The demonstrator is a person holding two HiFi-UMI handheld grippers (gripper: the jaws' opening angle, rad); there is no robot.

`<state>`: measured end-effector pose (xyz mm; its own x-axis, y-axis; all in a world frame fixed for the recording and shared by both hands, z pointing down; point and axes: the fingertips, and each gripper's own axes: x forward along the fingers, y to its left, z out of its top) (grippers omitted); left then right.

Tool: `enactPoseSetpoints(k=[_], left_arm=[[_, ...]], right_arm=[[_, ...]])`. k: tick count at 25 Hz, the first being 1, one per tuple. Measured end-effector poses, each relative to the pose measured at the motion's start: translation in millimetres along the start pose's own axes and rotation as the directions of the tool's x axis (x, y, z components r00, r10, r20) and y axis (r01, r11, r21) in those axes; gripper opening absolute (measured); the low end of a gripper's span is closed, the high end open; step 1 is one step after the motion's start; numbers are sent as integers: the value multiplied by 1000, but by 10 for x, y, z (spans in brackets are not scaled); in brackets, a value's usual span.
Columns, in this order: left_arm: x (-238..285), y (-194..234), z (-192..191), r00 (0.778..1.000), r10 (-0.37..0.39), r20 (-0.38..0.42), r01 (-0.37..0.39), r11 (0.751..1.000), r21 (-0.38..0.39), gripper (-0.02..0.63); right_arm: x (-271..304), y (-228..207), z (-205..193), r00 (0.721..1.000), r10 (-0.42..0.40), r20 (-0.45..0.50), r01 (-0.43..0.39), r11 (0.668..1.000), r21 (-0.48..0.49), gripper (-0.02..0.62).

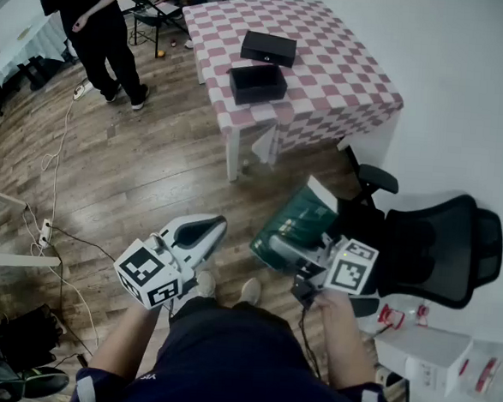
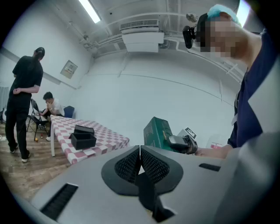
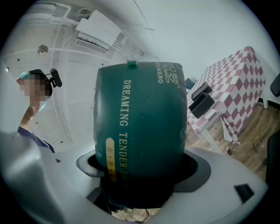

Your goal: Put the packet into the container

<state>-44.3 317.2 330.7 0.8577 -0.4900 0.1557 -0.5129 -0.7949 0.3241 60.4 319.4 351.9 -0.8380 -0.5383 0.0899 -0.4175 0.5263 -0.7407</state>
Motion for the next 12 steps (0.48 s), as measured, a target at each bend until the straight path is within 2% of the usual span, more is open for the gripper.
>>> enactPoseSetpoints(k=[12], left_arm=[[214,-44,6,1000,9,0,-9,1000,-1,31]], right_arm=[[-68,-126,109,1000,12,-26,-12,1000,7,446]])
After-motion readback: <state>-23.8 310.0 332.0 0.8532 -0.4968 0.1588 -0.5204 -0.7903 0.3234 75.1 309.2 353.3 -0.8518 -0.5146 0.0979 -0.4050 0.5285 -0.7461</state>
